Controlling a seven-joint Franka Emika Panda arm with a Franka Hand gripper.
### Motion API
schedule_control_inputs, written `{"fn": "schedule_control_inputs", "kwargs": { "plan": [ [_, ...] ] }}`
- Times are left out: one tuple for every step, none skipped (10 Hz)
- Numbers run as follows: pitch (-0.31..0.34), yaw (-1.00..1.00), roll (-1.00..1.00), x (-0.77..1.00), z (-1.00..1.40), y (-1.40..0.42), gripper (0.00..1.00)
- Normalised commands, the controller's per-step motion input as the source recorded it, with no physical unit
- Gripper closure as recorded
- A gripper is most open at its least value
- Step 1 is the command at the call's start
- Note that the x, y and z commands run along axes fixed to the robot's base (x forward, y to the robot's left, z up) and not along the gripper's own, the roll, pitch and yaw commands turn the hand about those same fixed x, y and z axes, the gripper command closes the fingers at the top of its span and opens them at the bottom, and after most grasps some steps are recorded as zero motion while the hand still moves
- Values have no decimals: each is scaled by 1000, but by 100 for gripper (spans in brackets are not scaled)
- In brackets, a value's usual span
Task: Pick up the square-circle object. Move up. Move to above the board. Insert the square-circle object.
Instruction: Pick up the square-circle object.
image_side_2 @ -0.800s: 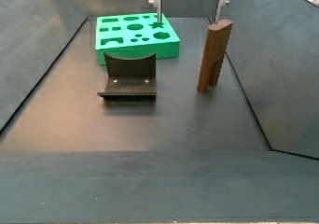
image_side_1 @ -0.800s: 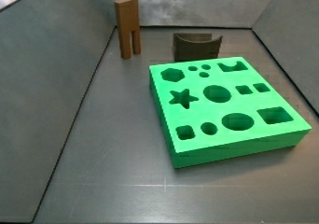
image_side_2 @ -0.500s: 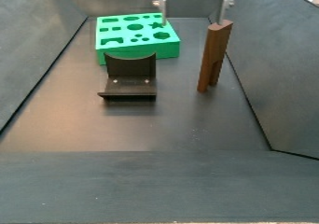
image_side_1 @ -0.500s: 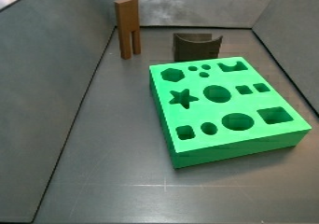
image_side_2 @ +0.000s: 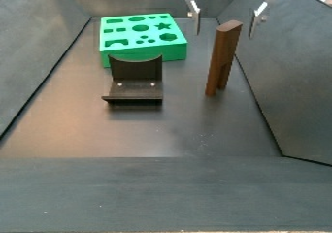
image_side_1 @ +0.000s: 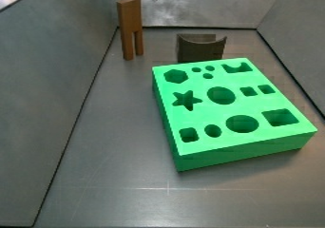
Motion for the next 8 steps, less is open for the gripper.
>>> {"fn": "schedule_control_inputs", "kwargs": {
  "plan": [
    [-69, -809, -33, -69, -411, -269, 0],
    [-64, -771, -27, -89, -391, -300, 0],
    [-7, -694, 0, -226, -303, -289, 0],
    [0, -683, 27, -334, -294, -186, 0],
    [0, -723, 20, -306, -286, -149, 0],
    [0, -754, 0, -291, -160, -83, 0],
    [0, -866, -3, -91, -6, -54, 0],
    [0, -671, -21, 9, 0, 0, 0]
  ]
}}
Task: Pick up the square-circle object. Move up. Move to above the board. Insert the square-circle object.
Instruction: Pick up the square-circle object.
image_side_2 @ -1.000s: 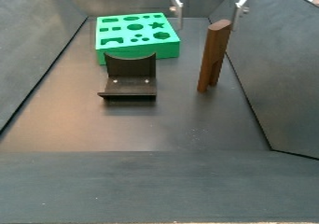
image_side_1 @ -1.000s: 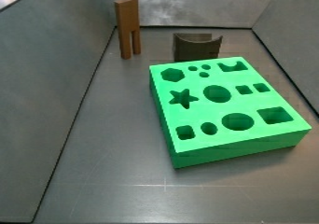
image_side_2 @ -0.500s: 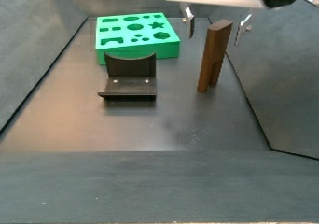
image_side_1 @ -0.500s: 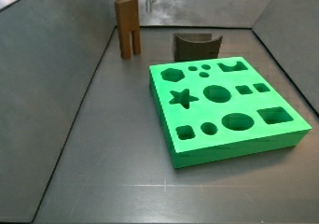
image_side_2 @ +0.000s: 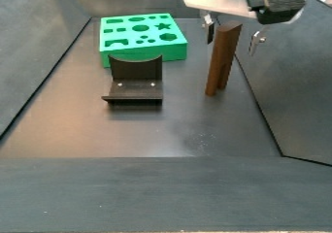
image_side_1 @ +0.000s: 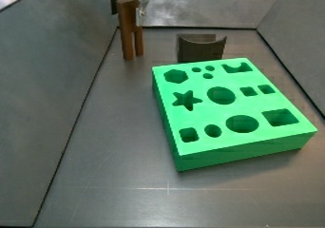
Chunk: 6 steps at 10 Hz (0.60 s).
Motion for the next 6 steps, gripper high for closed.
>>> {"fn": "schedule_control_inputs", "kwargs": {
  "plan": [
    [0, 0, 0, 0, 0, 0, 0],
    [0, 0, 0, 0, 0, 0, 100],
    [0, 0, 0, 0, 0, 0, 100],
    [0, 0, 0, 0, 0, 0, 100],
    [0, 0, 0, 0, 0, 0, 100],
    [0, 0, 0, 0, 0, 0, 100]
  ]
}}
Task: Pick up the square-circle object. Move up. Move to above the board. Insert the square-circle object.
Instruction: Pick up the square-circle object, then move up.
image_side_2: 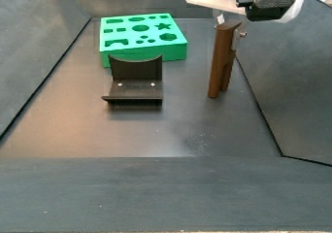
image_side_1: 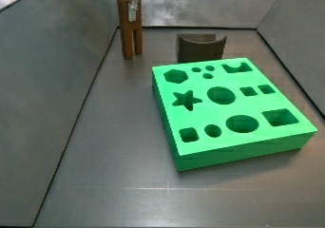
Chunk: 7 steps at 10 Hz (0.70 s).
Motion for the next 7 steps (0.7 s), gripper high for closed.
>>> {"fn": "schedule_control_inputs", "kwargs": {
  "plan": [
    [0, 0, 0, 0, 0, 0, 100],
    [0, 0, 0, 0, 0, 0, 100],
    [0, 0, 0, 0, 0, 0, 100],
    [0, 0, 0, 0, 0, 0, 100],
    [0, 0, 0, 0, 0, 0, 100],
    [0, 0, 0, 0, 0, 0, 100],
    [0, 0, 0, 0, 833, 0, 100]
  ]
}}
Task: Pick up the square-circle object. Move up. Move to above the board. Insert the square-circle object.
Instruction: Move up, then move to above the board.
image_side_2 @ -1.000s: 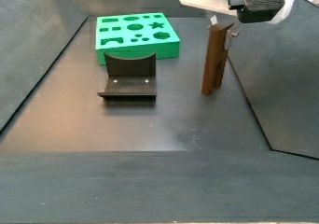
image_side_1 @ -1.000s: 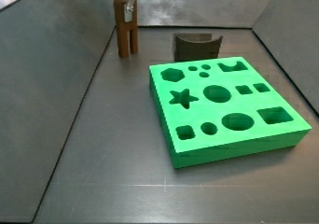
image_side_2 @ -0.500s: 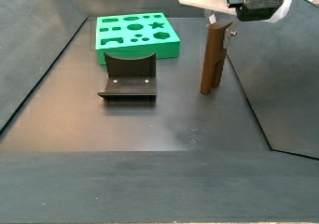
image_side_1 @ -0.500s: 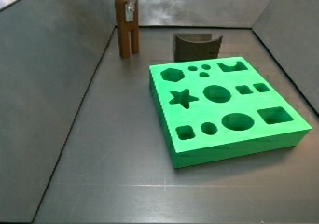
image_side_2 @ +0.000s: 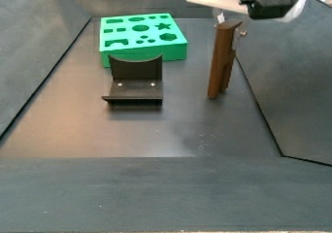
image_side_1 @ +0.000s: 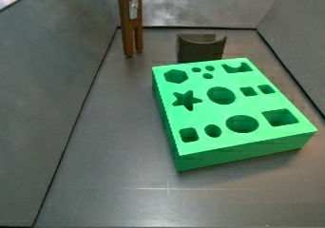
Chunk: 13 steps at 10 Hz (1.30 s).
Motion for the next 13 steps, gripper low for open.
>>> {"fn": "schedule_control_inputs", "kwargs": {
  "plan": [
    [-13, -40, 1, 2, 867, -48, 100],
    [9, -39, 0, -49, 779, -50, 100],
    [17, -28, 4, -43, 614, -24, 100],
    [23, -22, 8, -32, 465, -12, 100],
    [39, -19, 13, -17, 252, -4, 100],
    [-162, 132, -125, 636, 1000, 399, 100],
    [-135, 127, -125, 638, 921, 403, 100],
    [-22, 67, -134, 405, 679, 227, 100],
    [16, 45, -136, 294, 548, 153, 100],
    [30, 20, -134, 127, 301, 86, 100],
    [23, 13, -131, 77, 193, 65, 100],
    [115, 1000, 39, 154, 316, -1000, 100],
    [129, 1000, 61, 150, 310, -1000, 100]
  ]
}}
